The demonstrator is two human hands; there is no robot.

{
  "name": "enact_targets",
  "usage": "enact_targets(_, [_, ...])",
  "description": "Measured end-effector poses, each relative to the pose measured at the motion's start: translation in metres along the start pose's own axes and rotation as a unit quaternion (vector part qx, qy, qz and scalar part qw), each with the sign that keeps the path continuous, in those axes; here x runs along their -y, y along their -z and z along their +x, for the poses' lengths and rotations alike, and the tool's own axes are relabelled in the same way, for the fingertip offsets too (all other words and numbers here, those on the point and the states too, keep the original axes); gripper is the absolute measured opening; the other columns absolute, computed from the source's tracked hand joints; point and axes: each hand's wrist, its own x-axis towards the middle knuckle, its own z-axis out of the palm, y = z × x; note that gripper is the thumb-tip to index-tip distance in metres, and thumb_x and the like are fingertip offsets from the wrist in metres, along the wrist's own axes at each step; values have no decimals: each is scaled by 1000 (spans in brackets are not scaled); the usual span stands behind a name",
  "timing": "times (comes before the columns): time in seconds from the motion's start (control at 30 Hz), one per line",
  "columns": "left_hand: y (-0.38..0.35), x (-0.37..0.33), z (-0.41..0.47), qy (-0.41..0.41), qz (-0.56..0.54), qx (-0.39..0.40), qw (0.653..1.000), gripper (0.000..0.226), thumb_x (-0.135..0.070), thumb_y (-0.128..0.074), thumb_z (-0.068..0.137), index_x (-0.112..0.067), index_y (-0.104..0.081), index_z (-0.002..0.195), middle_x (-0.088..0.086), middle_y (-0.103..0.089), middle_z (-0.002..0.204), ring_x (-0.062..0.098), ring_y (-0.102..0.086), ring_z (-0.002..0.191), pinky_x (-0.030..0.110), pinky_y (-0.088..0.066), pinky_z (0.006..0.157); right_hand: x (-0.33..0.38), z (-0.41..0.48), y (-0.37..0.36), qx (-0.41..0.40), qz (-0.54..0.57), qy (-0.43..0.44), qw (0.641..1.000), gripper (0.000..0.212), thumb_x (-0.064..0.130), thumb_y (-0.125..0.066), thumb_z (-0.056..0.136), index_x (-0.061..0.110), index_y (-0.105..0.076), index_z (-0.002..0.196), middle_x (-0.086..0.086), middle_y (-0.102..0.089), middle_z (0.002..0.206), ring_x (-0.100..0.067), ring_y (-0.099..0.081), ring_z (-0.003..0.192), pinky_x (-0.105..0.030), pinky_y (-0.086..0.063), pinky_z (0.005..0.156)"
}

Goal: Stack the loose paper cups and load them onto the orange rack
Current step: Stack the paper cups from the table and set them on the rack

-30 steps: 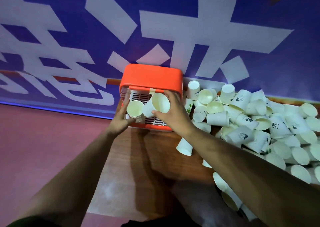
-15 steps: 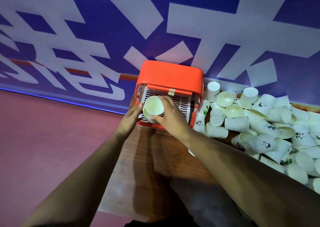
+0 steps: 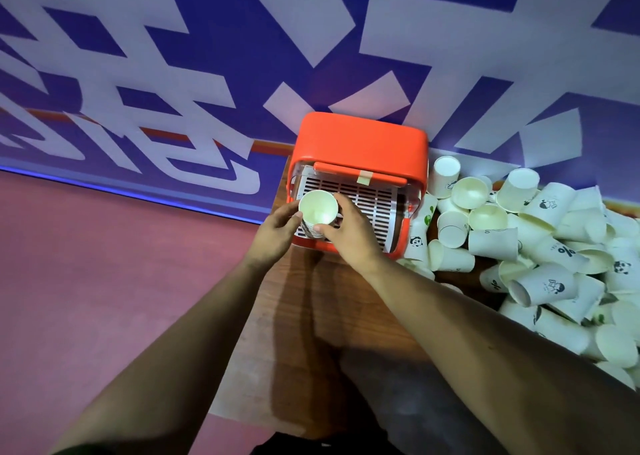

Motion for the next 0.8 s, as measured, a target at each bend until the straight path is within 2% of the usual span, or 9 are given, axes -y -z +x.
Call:
enact_targets(0.07, [0, -3, -4, -7, 22, -23, 999, 28, -31, -54, 100, -25, -60, 127, -5, -64, 125, 5, -60, 113, 27, -49, 98, 1, -6, 6, 9, -12, -8, 1000, 73, 29, -78, 80, 16, -41, 142, -2, -51, 141, -19, -49, 128, -26, -39, 103])
enact_targets(0.13, [-2, -3, -13, -13, 43, -81, 996, 23, -34, -57, 95, -26, -60, 116, 1, -61, 117, 9, -61, 103, 31, -51, 93, -3, -18, 20, 7, -28, -13, 999, 69, 31, -73, 84, 14, -40, 143, -5, -47, 143, -20, -48, 128, -33, -41, 107])
enact_targets(0.2, [-7, -2, -30, -22, 56, -115, 992, 16, -29, -59, 94, -21, -60, 108, 3, -56, 110, 7, -58, 93, 23, -47, 86, -16, -39, 41, -4, -21, -16, 1000, 57, 30, -68, 88, 15, -45, 138, -3, -49, 138, -15, -53, 119, -37, -48, 101])
enact_targets(0.3, [-24, -1, -59, -47, 62, -66, 995, 1, -18, -60, 95, -19, -61, 95, 3, -60, 97, 4, -55, 80, 17, -43, 77, -52, -73, 79, -59, -48, -33, 997, 43, 26, -67, 88, 16, -52, 127, 0, -54, 125, -12, -57, 108, -31, -52, 90])
enact_targets(0.43, [-65, 5, -69, 26, 59, 60, 996, 14, -13, -57, 95, -16, -63, 83, -8, -63, 76, 3, -56, 70, 28, -45, 76, -103, -107, 122, -122, -78, -134, 980, 40, 20, -65, 87, 8, -54, 124, -7, -56, 121, -18, -60, 103, -29, -49, 81])
enact_targets(0.57, [-118, 4, -58, 79, 114, 143, 980, 19, -22, -58, 93, -9, -68, 84, 3, -70, 84, 12, -61, 79, 31, -46, 77, -143, -124, 133, -106, -117, -192, 969, 35, 23, -63, 87, 4, -55, 116, -14, -58, 111, -28, -57, 104, -28, -40, 81])
enact_targets(0.63, [-142, 2, -52, 94, 131, 156, 974, 16, -27, -58, 93, -16, -65, 84, 4, -71, 92, 18, -63, 88, 33, -47, 80, -156, -128, 130, -94, -115, -225, 963, 45, 27, -63, 88, 3, -51, 124, -16, -55, 120, -31, -53, 113, -31, -39, 89])
enact_targets(0.7, [-164, 0, -46, 109, 152, 186, 965, 15, -31, -57, 94, -19, -64, 100, 2, -67, 103, 21, -61, 98, 31, -44, 82, -163, -127, 122, -83, -112, -255, 957, 56, 28, -62, 90, 1, -43, 135, -18, -50, 133, -31, -50, 122, -31, -38, 96])
enact_targets(0.8, [-193, 7, -33, 137, 172, 203, 954, 36, -34, -56, 96, -14, -62, 126, 3, -63, 123, 24, -59, 114, 26, -41, 89, -173, -121, 110, -72, -97, -301, 946, 60, 31, -62, 89, -2, -41, 134, -20, -49, 133, -33, -52, 119, -31, -41, 89])
